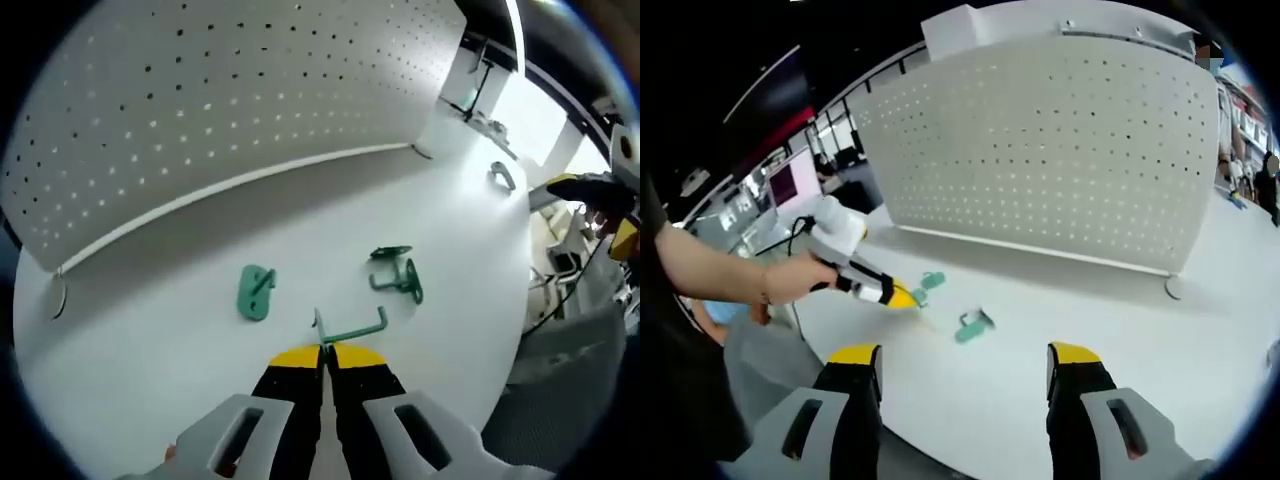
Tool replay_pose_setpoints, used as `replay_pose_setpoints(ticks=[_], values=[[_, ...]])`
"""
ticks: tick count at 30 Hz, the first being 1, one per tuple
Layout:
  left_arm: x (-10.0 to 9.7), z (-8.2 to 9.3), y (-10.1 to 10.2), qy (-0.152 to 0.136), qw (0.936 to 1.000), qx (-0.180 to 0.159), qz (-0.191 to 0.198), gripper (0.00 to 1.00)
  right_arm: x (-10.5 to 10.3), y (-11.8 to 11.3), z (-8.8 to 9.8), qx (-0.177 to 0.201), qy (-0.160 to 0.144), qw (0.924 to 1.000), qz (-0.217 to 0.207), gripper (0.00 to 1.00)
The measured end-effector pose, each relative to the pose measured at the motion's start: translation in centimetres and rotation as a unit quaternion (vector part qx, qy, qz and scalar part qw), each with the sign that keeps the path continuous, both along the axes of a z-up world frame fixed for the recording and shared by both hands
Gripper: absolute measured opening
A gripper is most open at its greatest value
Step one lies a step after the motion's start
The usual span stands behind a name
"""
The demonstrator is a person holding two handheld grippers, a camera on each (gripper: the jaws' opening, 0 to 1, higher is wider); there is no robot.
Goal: Insert the hook assembly into the mounting plate slot until the hook locks in place.
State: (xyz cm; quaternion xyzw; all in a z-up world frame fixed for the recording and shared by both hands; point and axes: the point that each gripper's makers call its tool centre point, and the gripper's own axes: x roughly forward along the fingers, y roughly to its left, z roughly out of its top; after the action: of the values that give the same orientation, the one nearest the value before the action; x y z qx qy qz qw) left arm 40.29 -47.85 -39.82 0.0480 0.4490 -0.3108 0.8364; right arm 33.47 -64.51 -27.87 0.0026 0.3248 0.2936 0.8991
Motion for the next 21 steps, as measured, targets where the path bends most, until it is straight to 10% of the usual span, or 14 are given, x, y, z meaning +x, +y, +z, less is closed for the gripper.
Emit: replay_pose_setpoints(ticks=[21], values=[[-0.8,8.0,-0.2,-0.064,0.9974,-0.023,-0.026,0.02,-0.4,2.1,0.6,0.005,-0.006,0.9994,0.033,0.66]])
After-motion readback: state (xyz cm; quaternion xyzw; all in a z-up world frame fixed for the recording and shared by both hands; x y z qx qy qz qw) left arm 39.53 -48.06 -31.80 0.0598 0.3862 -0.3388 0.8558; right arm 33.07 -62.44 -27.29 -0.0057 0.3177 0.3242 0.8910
